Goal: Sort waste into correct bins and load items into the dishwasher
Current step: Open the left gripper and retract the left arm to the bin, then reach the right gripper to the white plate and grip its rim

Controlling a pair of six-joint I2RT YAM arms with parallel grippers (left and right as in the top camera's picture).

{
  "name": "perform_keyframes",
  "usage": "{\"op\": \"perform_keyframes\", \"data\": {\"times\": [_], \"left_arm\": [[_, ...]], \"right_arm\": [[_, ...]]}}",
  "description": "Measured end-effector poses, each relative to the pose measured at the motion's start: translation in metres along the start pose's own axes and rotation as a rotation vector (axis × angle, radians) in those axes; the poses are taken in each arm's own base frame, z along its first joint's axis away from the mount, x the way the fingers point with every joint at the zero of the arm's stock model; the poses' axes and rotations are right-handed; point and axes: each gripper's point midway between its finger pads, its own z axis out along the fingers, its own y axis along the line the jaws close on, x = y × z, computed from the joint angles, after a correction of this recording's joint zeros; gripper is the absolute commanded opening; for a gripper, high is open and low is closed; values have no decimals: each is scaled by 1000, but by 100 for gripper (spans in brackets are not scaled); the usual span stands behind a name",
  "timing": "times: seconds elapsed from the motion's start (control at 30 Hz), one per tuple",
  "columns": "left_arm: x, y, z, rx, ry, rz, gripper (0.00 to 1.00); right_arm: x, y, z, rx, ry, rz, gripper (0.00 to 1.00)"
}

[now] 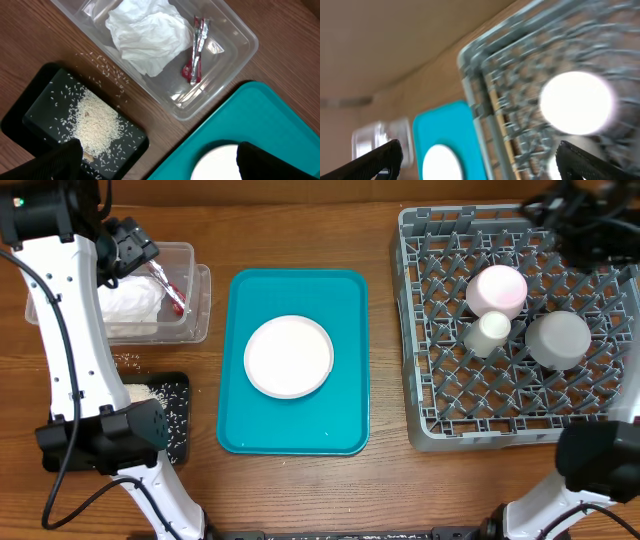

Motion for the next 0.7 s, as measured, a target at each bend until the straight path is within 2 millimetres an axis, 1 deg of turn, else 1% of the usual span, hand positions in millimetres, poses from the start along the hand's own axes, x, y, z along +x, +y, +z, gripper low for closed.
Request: {"op": "perform_keyframes", "data": {"times": [0.1,0.2,0.3,0.37,0.47,0.6,0.67,0.7], "left_arm": [[-2,0,0,5,-8,-4,100],[-7,-4,0,20,-26,-8,100],[-12,-7,0,33,-46,-12,100],[-12,-8,0,36,-46,-12,100],[-12,-8,0,36,-46,-12,100],[-12,-8,0,36,-46,-12,100],[-12,-8,0,36,-46,-12,100],[-12,-8,0,36,-46,-12,100]], "right_arm": [[30,40,24,-61,85,-137,100],[67,77,48,-106,168,-273,100],[84,106,59,-144,182,-370,100],[87,125,64,-178,157,-426,100],[93,139,68,-197,149,-461,100],[107,150,74,-205,174,-488,100],[115,153,83,-202,196,-498,100],[121,153,91,-194,215,-503,98]]}}
